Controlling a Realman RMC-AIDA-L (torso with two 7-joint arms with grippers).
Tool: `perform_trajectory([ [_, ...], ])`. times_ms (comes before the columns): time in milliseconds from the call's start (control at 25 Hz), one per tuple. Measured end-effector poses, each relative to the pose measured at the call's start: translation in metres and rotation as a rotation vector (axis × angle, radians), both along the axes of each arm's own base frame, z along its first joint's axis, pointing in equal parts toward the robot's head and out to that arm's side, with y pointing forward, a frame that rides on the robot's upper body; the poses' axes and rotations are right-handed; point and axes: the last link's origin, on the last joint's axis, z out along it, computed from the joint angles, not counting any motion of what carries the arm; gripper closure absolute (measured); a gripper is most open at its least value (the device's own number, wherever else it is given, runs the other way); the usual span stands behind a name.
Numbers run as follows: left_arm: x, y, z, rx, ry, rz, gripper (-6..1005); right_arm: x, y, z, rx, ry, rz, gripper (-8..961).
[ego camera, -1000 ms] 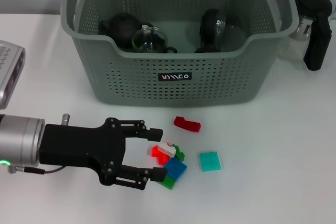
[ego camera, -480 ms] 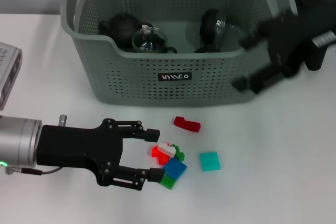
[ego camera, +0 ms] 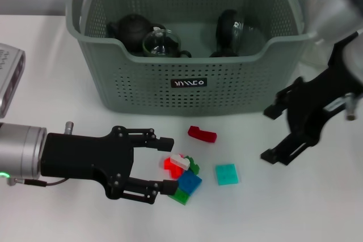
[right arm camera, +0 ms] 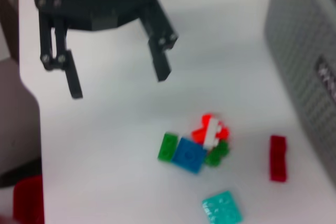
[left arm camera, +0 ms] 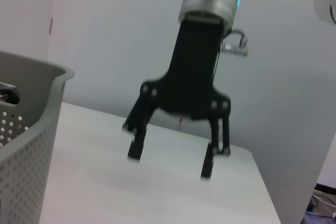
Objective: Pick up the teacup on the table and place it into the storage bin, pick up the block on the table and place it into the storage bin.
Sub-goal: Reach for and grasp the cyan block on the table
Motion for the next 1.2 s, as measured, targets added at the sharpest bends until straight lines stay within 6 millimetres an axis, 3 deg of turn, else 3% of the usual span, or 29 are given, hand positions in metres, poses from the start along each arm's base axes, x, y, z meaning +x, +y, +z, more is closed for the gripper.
perform_trajectory([
  [480,0.001,0.000,-0.001,-0.002,-0.003,0.002,185,0.000,0.009,-0.084,-0.057,-0.178,0.110,11],
  [800,-0.001,-0.001,-0.003,0.004,-0.002,0.016,185,0.007,0.005,-0.112,-0.060,-0.248,0.157,14],
  [1200,-0.001,-0.001,-0.004,0.003,-0.004,0.016,185,0.016,0.001,-0.128,-0.050,-0.284,0.192,22],
])
